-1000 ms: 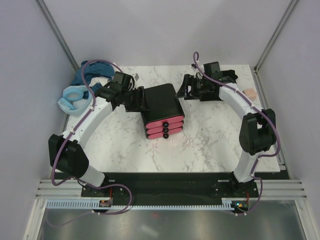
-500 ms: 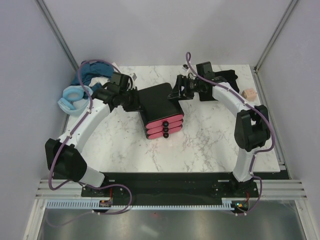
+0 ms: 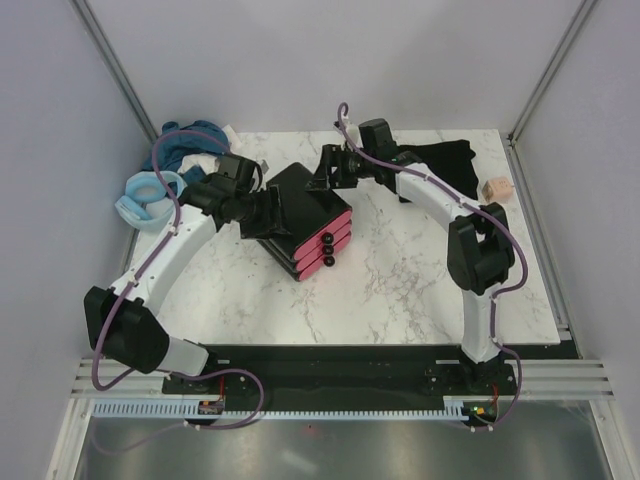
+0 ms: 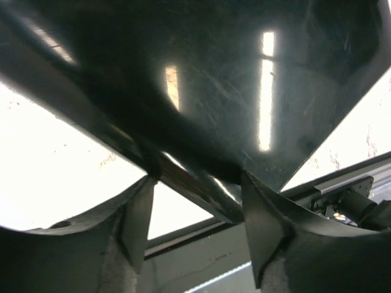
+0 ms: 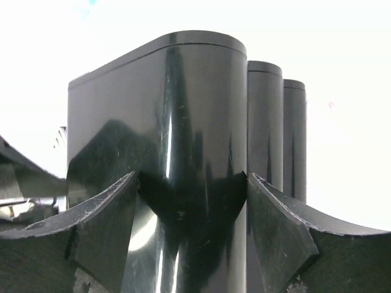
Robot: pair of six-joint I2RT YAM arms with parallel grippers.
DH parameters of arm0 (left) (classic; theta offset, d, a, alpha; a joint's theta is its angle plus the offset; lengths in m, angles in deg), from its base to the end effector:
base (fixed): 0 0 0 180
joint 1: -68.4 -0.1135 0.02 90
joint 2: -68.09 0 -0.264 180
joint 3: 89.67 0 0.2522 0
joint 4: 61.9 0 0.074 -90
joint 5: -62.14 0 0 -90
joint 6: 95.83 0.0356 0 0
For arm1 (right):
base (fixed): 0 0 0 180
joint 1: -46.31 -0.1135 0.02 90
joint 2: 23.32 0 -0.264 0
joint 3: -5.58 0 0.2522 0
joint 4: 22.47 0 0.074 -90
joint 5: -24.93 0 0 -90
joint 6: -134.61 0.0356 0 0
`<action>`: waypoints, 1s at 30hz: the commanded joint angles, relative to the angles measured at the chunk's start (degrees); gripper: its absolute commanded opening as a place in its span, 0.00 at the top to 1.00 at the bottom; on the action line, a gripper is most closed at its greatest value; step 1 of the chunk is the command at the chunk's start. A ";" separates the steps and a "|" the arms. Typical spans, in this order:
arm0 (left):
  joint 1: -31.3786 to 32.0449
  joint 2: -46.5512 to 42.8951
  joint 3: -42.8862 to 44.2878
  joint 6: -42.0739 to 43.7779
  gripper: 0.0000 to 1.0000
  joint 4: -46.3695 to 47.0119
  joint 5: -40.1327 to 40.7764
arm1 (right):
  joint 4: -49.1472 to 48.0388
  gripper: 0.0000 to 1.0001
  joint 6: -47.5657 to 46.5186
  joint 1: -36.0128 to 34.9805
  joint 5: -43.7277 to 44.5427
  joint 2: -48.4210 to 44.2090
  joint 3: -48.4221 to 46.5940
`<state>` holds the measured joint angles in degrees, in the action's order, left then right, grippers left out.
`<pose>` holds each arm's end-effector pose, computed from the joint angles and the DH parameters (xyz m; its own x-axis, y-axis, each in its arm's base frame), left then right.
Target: Fold and stack the t-shirts
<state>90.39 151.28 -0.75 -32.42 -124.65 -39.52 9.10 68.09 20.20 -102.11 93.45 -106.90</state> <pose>0.2745 -0.1186 0.3095 -0.9054 -0.1072 -0.4109 0.0710 0.9158 -0.3953 0.4157 0.2276 0.2703 -0.7971 -0.0365 -0.6027 -0.5147 0.5631 0.6466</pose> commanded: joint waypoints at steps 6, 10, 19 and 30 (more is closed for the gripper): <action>1.82 4.00 -10.20 -4.16 0.32 -9.54 3.31 | 7.77 0.26 4.73 -16.78 -11.21 7.06 -3.58; 1.29 3.11 -13.98 -9.25 0.31 -9.19 4.63 | 7.86 0.27 5.25 -18.98 -11.39 8.82 -5.08; 0.68 -2.59 -20.40 -24.46 0.31 -10.24 4.89 | 13.13 0.27 1.13 -18.63 -7.79 5.75 -2.09; -0.02 -4.03 -9.34 -22.37 0.29 -20.79 14.28 | 13.57 0.25 -0.19 -15.03 -6.82 7.06 -2.70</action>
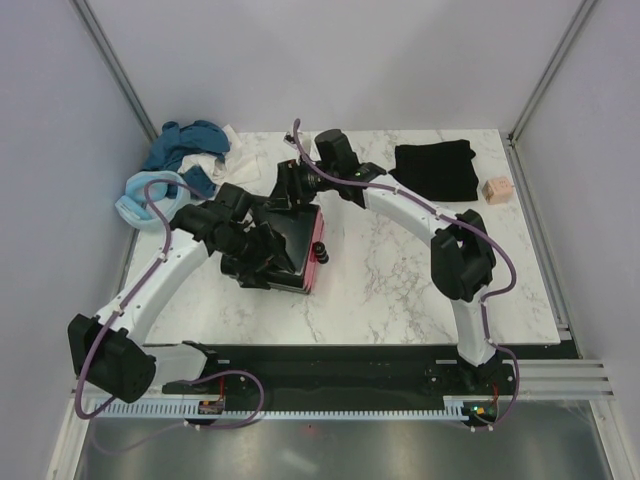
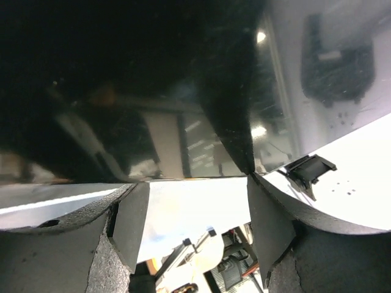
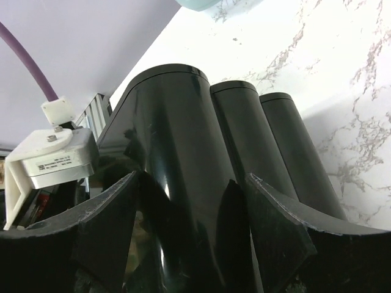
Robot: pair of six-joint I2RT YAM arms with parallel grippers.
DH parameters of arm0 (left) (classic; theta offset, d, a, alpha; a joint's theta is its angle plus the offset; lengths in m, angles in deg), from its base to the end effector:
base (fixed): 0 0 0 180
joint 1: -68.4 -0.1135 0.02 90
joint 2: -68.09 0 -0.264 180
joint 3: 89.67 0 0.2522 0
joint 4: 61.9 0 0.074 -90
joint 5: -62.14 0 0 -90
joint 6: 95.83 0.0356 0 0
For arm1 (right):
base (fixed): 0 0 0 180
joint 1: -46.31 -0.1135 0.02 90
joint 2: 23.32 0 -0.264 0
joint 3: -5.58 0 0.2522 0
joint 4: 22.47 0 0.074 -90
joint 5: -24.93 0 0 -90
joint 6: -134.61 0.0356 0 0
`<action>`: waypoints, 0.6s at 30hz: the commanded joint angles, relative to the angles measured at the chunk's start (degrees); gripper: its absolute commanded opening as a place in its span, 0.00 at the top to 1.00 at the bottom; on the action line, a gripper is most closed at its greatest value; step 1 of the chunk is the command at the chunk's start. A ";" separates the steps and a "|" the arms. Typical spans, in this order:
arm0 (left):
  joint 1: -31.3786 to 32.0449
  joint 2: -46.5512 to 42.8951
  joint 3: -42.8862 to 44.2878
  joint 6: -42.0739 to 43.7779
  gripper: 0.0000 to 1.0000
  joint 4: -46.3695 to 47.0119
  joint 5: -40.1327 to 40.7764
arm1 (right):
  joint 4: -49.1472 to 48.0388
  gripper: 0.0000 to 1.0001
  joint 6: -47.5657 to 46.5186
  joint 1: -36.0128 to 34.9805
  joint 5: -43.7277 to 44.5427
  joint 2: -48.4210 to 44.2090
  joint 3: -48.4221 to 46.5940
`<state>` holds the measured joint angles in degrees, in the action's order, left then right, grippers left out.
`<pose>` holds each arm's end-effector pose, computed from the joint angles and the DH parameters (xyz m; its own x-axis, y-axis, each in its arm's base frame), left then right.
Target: Fold and stack the t-shirts
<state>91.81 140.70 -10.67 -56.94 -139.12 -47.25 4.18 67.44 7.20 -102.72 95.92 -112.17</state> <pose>0.2037 -0.1011 0.2919 -0.9138 -0.4044 0.0379 -0.3766 0.8084 -0.4525 0.3674 0.3267 0.2891 -0.6932 -0.1677 -0.7009 -0.7035 0.3685 0.6077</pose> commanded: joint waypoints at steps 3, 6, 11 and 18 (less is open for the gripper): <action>-1.97 9.98 5.14 3.65 0.29 -6.24 24.31 | 18.84 0.26 0.29 -0.44 -6.38 5.48 1.68; -2.41 12.01 9.63 4.97 0.28 -7.20 26.95 | 19.54 0.26 -0.15 1.14 -7.00 5.74 1.50; -2.94 12.90 17.28 7.69 0.28 -12.90 29.24 | 20.51 0.25 -1.56 4.91 -6.82 3.55 4.31; -2.85 6.93 17.32 6.82 0.28 -20.03 24.68 | 20.51 0.24 -3.76 6.86 -11.30 1.35 8.36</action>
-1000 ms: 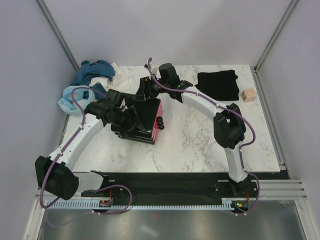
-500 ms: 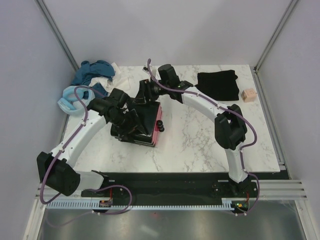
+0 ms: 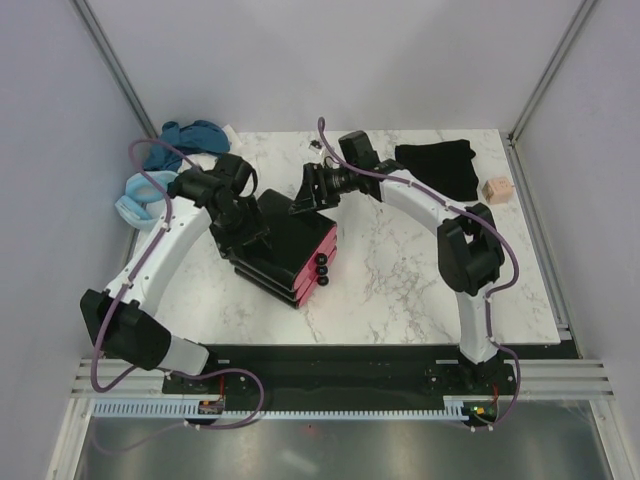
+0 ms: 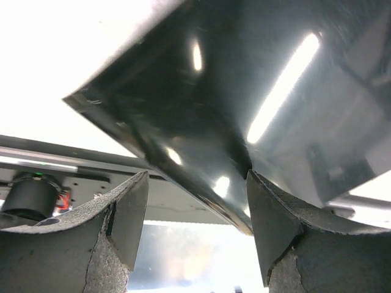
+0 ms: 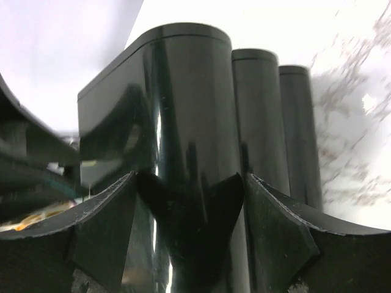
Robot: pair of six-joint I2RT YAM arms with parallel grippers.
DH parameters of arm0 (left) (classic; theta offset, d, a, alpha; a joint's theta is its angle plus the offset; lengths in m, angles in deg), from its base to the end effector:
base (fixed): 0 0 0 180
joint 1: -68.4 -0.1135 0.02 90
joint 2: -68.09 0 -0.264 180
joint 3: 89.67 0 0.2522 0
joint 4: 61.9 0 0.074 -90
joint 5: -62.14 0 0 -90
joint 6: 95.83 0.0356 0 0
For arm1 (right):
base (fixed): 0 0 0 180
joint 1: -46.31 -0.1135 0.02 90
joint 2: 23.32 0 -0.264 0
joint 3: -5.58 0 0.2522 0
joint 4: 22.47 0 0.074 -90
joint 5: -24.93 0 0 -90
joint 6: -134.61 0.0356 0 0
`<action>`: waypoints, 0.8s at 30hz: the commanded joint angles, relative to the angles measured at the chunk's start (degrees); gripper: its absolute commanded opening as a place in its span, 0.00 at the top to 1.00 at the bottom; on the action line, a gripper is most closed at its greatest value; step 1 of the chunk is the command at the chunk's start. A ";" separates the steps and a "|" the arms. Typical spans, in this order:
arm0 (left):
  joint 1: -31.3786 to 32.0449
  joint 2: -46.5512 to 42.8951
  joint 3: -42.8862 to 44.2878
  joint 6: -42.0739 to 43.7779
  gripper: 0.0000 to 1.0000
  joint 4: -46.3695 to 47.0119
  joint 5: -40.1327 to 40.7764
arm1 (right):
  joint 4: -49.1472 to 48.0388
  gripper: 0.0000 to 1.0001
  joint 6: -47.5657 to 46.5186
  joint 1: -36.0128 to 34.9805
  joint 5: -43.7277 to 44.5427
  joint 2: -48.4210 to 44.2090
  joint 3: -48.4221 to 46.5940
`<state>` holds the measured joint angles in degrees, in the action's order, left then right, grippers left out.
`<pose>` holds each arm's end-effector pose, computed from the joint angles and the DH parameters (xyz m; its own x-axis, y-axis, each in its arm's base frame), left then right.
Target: Fold and stack the t-shirts
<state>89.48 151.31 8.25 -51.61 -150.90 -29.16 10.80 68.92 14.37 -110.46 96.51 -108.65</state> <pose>0.2446 -0.0951 0.3341 -0.8883 -0.4255 -0.1731 -0.3890 0.8972 -0.2092 0.3934 0.2751 0.2558 -0.8319 -0.1779 -0.5256 -0.5480 0.4126 0.7277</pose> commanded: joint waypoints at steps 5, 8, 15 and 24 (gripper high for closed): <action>-0.51 -7.54 -6.73 -1.24 0.28 -9.92 4.73 | 12.93 0.23 -4.72 -0.22 -4.80 -0.39 6.86; -0.25 -9.30 -7.16 -2.03 0.27 -11.50 4.46 | 10.83 0.23 -2.97 -0.31 -5.94 -1.26 8.97; 0.19 -10.80 -13.40 -3.43 0.27 -12.21 1.56 | 7.65 0.23 -0.15 -0.58 -7.87 -2.41 12.75; 0.54 -10.98 -27.99 -6.07 0.26 0.88 -3.54 | 3.17 0.22 4.77 -2.94 -8.75 -1.71 14.33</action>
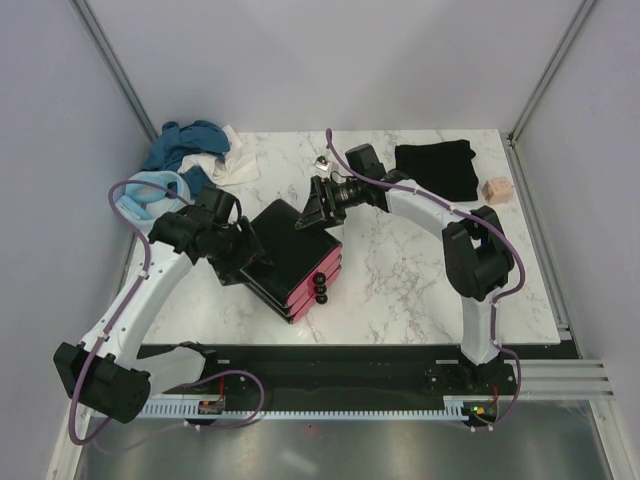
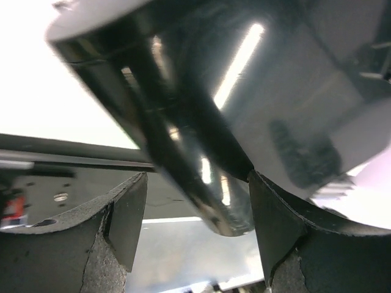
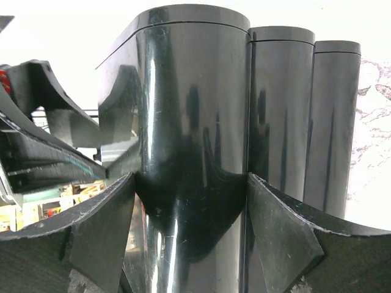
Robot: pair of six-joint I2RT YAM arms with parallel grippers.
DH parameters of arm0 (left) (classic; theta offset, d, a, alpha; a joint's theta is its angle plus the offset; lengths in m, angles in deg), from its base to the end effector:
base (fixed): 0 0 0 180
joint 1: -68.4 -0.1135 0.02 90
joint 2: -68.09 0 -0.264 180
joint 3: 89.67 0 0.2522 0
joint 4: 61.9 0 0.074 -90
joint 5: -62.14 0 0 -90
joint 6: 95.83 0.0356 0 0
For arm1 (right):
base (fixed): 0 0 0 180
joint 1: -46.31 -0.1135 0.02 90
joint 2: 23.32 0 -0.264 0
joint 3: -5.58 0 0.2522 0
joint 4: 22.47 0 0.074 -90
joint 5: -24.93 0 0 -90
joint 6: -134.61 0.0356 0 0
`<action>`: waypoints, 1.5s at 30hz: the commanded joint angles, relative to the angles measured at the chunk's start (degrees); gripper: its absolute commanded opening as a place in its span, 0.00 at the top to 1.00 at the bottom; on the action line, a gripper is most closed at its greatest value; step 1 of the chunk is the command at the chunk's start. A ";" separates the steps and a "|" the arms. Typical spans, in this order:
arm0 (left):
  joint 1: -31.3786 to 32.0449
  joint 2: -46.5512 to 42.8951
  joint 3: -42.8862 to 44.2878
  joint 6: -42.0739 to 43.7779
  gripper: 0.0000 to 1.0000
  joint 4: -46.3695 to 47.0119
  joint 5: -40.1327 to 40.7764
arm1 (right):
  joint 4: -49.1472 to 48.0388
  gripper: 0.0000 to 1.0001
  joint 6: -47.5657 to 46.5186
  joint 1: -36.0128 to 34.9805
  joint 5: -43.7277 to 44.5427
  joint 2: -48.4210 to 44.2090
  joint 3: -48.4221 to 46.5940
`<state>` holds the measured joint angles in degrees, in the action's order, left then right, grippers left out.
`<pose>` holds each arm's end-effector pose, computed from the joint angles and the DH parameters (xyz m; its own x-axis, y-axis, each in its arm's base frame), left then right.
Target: Fold and stack the t-shirts
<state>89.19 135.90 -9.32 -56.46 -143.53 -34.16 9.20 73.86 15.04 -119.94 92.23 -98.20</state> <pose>0.1907 -0.0766 0.3105 -0.8550 -0.4973 -0.1471 -0.4281 0.8369 -0.3409 0.3690 0.2581 0.2353 -0.9067 -0.2217 -0.3587 -0.4163 0.3346 0.8454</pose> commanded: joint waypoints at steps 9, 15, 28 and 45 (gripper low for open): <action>0.82 10.75 -11.66 -2.98 0.25 0.55 3.67 | -16.33 0.22 17.33 -9.16 3.28 0.99 11.71; -0.14 14.80 -5.33 -2.89 0.25 1.69 7.80 | -16.24 0.23 18.29 -10.57 2.75 5.73 4.44; -19.12 20.08 1.43 1.76 0.25 3.63 7.97 | -15.98 0.25 21.72 -13.55 1.26 14.18 -10.00; -38.72 22.71 9.96 10.46 0.25 2.93 9.38 | -29.68 0.25 37.61 -21.64 1.17 28.32 -29.50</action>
<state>54.02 151.94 1.35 -48.70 -157.22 -47.78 -19.36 102.30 3.81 -108.05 116.09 -122.81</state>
